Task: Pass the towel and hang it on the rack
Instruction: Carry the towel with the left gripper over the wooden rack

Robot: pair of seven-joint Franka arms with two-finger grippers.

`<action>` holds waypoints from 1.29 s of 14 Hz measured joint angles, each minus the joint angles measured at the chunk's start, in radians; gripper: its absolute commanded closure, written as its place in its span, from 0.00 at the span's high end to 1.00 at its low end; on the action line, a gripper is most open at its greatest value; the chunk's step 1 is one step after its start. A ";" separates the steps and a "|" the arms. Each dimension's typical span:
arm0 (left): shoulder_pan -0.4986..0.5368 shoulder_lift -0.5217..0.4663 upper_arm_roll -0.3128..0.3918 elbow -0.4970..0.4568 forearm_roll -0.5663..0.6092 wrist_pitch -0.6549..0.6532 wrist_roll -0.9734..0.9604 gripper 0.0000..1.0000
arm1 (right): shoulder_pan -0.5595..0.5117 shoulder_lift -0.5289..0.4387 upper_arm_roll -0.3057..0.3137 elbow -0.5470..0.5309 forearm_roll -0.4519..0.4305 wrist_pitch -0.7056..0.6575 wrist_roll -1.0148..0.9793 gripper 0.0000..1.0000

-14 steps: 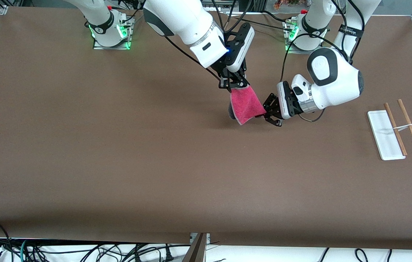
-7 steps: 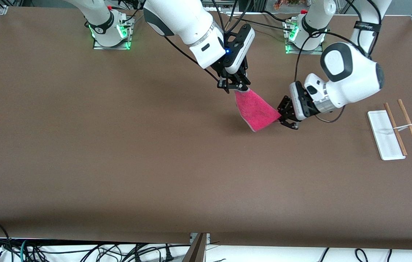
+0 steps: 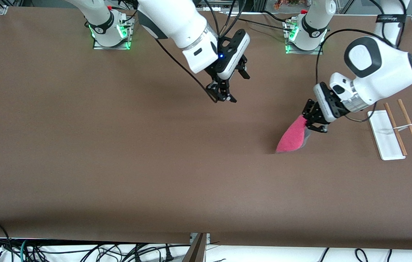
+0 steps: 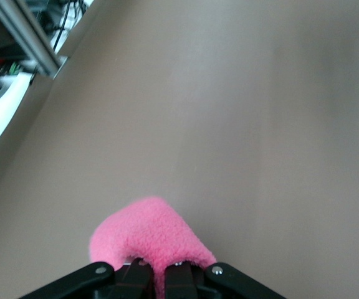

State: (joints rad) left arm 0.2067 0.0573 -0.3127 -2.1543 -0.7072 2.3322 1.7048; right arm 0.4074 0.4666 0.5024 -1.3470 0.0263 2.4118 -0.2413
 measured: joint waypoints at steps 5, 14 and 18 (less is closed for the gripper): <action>0.169 -0.030 0.007 0.005 0.154 -0.099 -0.009 0.00 | -0.099 -0.001 -0.004 0.003 -0.001 0.000 -0.001 1.00; 0.394 0.169 0.066 0.336 0.353 -0.411 -0.008 0.00 | -0.280 -0.003 -0.011 0.004 -0.001 -0.166 0.000 1.00; 0.465 0.241 0.102 0.459 0.381 -0.528 0.038 0.00 | -0.360 -0.060 -0.122 0.006 -0.001 -0.399 0.000 1.00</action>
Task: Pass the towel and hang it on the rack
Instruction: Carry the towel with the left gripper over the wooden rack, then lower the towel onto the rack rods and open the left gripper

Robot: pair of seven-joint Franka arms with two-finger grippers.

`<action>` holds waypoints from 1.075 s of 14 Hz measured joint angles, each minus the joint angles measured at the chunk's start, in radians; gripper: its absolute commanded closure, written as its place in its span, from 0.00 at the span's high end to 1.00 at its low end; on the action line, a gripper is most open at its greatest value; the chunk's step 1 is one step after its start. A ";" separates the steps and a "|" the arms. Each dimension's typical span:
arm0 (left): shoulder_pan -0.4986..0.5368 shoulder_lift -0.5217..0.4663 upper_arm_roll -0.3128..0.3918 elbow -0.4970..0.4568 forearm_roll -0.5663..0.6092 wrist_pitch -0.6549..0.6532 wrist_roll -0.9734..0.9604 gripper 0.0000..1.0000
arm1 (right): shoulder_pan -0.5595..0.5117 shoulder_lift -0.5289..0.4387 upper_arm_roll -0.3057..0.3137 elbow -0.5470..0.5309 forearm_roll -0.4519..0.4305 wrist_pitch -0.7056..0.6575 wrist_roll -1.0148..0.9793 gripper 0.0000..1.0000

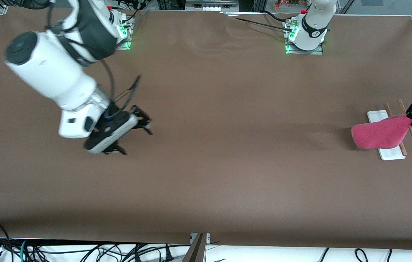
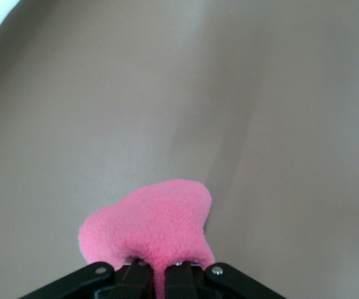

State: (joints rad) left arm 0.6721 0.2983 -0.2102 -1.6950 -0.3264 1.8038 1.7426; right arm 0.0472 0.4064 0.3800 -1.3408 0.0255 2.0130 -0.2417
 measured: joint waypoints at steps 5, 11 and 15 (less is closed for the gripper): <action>0.088 0.098 0.002 0.071 0.000 -0.049 0.095 0.00 | -0.047 -0.098 -0.182 0.000 -0.009 -0.334 0.000 1.00; 0.167 0.187 0.013 0.172 0.001 -0.086 0.213 0.00 | -0.108 -0.235 -0.330 -0.033 -0.032 -0.474 -0.001 1.00; 0.220 0.264 0.014 0.236 0.001 -0.103 0.294 0.00 | -0.114 -0.258 -0.322 -0.088 -0.071 -0.506 0.018 1.00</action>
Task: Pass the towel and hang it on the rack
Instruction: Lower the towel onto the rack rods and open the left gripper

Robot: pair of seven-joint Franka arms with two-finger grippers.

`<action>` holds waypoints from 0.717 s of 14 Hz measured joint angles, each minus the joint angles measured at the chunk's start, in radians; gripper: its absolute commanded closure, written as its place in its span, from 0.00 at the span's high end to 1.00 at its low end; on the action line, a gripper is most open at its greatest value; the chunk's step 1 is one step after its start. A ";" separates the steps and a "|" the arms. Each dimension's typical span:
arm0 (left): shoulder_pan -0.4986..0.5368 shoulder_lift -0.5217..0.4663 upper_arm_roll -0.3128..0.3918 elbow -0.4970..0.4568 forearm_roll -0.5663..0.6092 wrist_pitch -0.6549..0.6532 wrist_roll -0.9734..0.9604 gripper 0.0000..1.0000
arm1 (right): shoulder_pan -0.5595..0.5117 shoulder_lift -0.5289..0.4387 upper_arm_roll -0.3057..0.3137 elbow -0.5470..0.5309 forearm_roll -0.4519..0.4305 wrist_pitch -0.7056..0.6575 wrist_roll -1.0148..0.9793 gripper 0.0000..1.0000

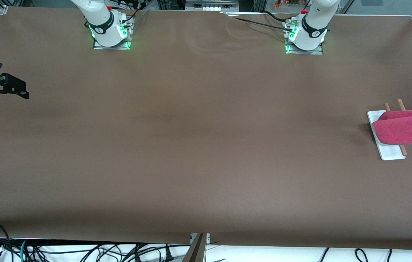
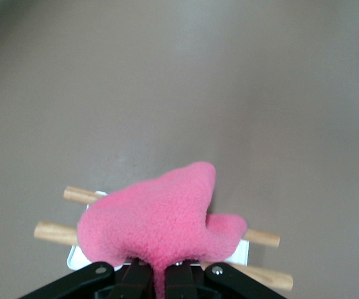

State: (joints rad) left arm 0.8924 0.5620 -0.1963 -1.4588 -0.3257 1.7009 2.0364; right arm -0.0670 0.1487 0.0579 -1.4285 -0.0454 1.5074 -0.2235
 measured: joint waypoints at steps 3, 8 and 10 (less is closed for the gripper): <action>0.019 0.020 0.024 0.013 0.000 0.000 0.052 0.00 | 0.003 -0.001 0.025 -0.002 -0.002 -0.011 0.104 1.00; 0.028 0.025 0.067 0.045 0.000 -0.004 0.090 0.00 | 0.006 -0.011 0.085 -0.002 -0.004 -0.035 0.180 1.00; 0.031 0.046 0.073 0.046 0.000 -0.005 0.111 0.00 | 0.005 -0.011 0.085 -0.002 -0.004 -0.036 0.182 1.00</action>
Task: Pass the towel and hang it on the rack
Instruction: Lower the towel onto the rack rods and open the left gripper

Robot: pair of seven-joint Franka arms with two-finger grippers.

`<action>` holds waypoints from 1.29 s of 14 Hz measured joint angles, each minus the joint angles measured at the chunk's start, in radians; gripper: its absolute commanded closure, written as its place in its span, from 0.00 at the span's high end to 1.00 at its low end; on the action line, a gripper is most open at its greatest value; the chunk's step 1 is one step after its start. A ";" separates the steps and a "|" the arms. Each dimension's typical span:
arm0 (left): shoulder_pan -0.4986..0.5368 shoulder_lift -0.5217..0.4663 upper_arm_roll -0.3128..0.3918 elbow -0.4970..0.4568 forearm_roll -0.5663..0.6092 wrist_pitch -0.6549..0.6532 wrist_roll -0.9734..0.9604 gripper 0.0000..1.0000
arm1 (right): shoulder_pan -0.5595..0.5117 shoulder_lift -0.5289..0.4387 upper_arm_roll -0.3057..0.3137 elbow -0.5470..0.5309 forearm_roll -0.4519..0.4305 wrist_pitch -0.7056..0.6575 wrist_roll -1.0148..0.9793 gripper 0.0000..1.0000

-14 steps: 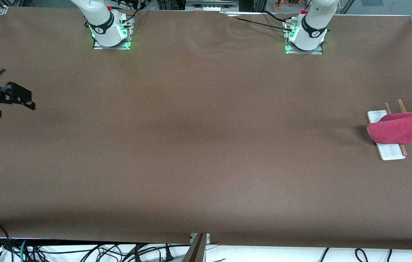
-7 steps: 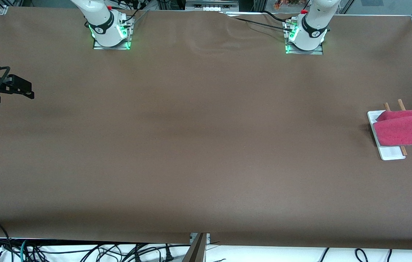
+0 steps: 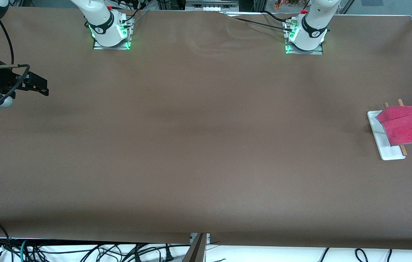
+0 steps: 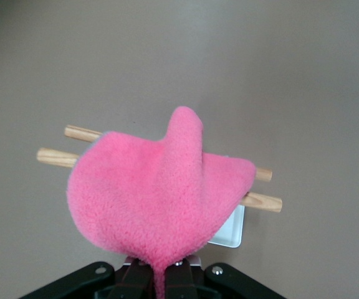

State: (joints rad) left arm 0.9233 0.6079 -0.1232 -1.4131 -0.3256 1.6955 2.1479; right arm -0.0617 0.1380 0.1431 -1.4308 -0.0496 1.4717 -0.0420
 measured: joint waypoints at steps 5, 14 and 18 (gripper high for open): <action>0.003 0.061 -0.005 0.009 0.000 0.009 0.004 0.00 | -0.002 0.004 -0.006 0.000 -0.001 0.000 0.000 1.00; 0.002 0.117 -0.008 0.053 0.000 0.068 0.081 1.00 | -0.002 0.006 -0.006 0.000 -0.001 0.000 0.000 1.00; 0.002 0.121 -0.013 0.123 -0.028 0.069 0.092 1.00 | -0.002 0.008 -0.006 0.000 -0.001 0.000 0.000 1.00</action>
State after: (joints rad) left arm 0.9251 0.7293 -0.1359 -1.2905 -0.3533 1.7641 2.2394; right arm -0.0638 0.1459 0.1374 -1.4312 -0.0502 1.4717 -0.0420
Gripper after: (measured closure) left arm 0.225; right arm 0.000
